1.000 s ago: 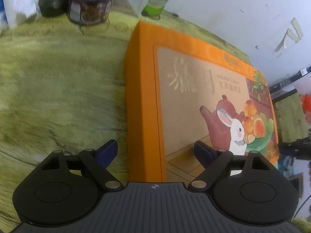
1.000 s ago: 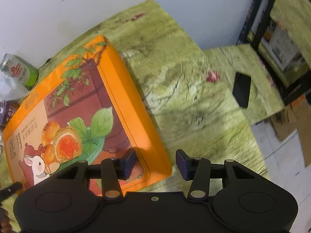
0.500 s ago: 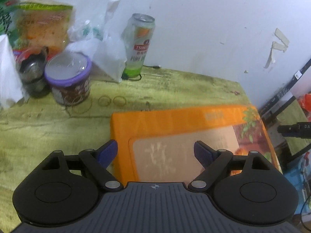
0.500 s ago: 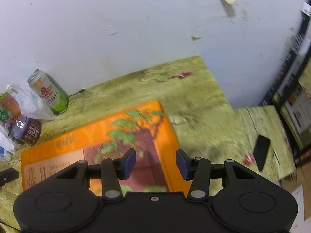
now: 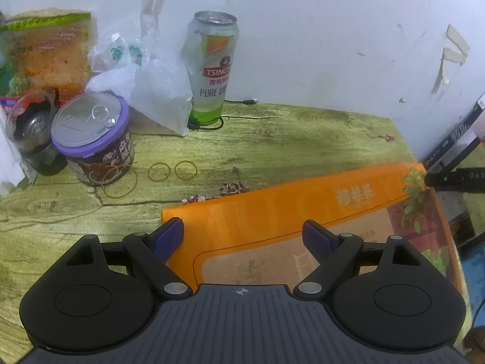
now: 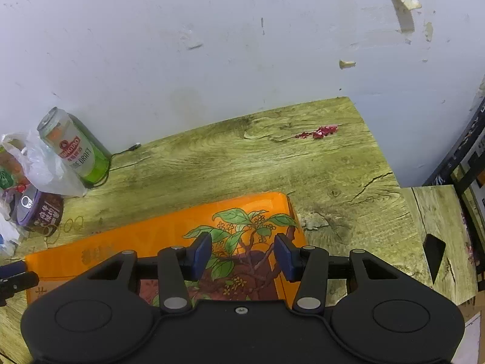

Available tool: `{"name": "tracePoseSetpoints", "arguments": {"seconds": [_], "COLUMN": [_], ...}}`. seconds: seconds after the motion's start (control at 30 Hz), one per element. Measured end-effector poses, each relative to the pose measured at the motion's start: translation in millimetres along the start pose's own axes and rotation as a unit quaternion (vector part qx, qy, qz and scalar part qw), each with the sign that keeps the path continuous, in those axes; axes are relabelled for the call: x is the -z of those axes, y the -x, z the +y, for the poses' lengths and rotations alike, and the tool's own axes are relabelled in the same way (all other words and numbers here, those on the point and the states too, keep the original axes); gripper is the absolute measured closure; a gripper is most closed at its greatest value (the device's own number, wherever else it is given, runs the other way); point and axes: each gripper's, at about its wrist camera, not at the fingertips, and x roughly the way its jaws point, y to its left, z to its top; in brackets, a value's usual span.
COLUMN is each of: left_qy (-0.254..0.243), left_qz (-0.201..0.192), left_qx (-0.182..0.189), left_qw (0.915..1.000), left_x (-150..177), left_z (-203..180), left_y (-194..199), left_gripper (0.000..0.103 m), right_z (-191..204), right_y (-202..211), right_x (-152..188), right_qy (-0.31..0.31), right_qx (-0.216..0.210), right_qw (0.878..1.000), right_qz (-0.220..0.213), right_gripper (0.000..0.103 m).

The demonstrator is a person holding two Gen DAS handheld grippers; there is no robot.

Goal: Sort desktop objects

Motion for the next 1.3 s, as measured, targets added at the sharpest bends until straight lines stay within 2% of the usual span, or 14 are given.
{"name": "tracePoseSetpoints", "arguments": {"seconds": [0.3, 0.83, 1.3], "left_qy": [-0.014, -0.020, -0.028], "left_qz": [0.003, 0.003, 0.003], "left_qx": [-0.007, -0.010, -0.015], "left_qw": [0.9999, 0.9997, 0.9995], "left_x": [-0.7, -1.0, -0.7], "left_z": [-3.7, -4.8, -7.0], "left_y": [-1.4, -1.8, -2.1], "left_gripper": [0.016, 0.016, 0.016], "right_z": [2.4, 15.7, 12.6], "right_y": [-8.7, -0.9, -6.2], "right_x": [-5.7, -6.1, -8.2], "right_qy": [0.011, 0.044, 0.046], "right_qx": [0.002, 0.007, -0.001], "right_qw": [1.000, 0.999, 0.999], "right_qz": [0.001, -0.008, -0.017], "right_gripper": [0.058, 0.058, 0.058]}}
